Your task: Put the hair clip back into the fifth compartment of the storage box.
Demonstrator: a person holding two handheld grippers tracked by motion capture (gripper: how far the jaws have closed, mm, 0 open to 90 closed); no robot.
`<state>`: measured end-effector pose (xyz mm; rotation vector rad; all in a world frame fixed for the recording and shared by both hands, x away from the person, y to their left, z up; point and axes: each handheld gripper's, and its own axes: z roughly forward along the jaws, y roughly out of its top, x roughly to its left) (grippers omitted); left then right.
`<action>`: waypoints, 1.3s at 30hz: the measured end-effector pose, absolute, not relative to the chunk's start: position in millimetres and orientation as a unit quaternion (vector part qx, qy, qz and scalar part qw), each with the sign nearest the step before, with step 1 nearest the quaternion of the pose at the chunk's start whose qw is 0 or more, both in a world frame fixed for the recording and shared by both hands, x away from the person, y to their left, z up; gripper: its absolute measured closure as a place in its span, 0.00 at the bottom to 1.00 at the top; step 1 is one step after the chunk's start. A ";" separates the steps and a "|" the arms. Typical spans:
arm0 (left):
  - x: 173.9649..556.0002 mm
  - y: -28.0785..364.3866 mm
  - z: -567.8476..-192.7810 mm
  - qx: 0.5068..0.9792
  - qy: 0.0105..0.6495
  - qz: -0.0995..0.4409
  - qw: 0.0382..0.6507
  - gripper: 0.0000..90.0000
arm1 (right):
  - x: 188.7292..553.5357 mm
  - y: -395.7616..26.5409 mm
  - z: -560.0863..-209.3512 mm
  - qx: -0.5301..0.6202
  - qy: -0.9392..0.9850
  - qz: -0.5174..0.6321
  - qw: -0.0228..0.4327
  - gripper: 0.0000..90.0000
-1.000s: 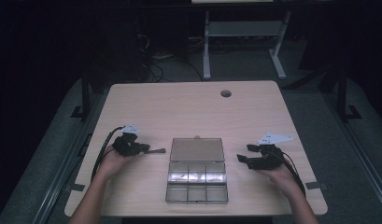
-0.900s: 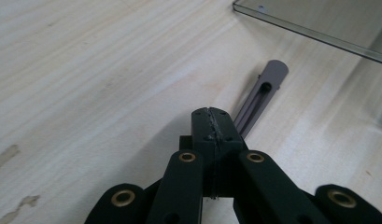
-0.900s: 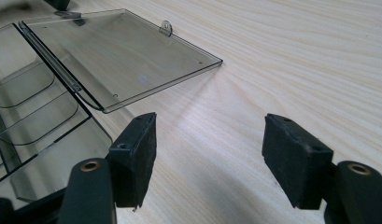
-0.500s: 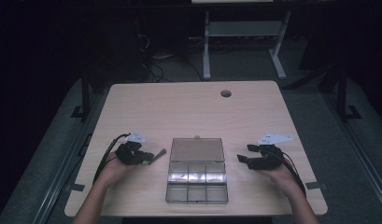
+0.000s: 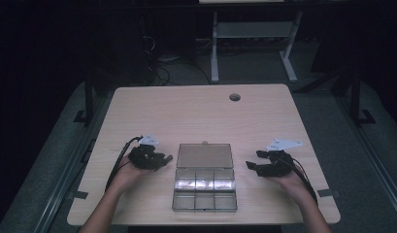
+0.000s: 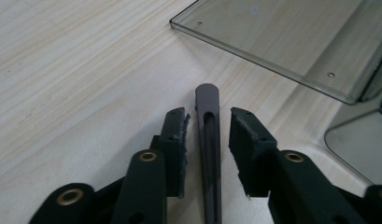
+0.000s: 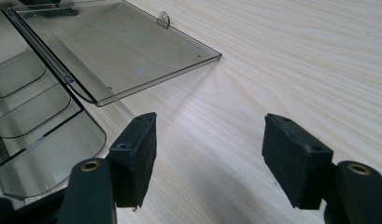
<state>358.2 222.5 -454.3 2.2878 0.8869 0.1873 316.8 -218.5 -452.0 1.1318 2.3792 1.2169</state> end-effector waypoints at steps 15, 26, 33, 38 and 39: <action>366.9 208.8 -457.9 0.868 0.352 0.088 0.339 0.74 | 317.4 -218.7 -453.1 0.386 0.815 0.415 0.121 0.39; 366.6 204.0 -461.3 0.870 0.345 0.083 0.341 0.85 | 317.0 -218.1 -453.4 0.388 0.815 0.414 0.117 0.39; 366.7 205.3 -460.7 0.870 0.342 0.076 0.346 0.86 | 317.5 -218.0 -453.7 0.385 0.816 0.415 0.119 0.39; 366.9 210.4 -455.7 0.865 0.342 0.073 0.359 0.86 | 317.8 -217.7 -453.9 0.385 0.816 0.414 0.119 0.39; 366.8 213.1 -453.9 0.862 0.344 0.073 0.366 0.86 | 317.9 -217.6 -454.0 0.385 0.816 0.414 0.119 0.39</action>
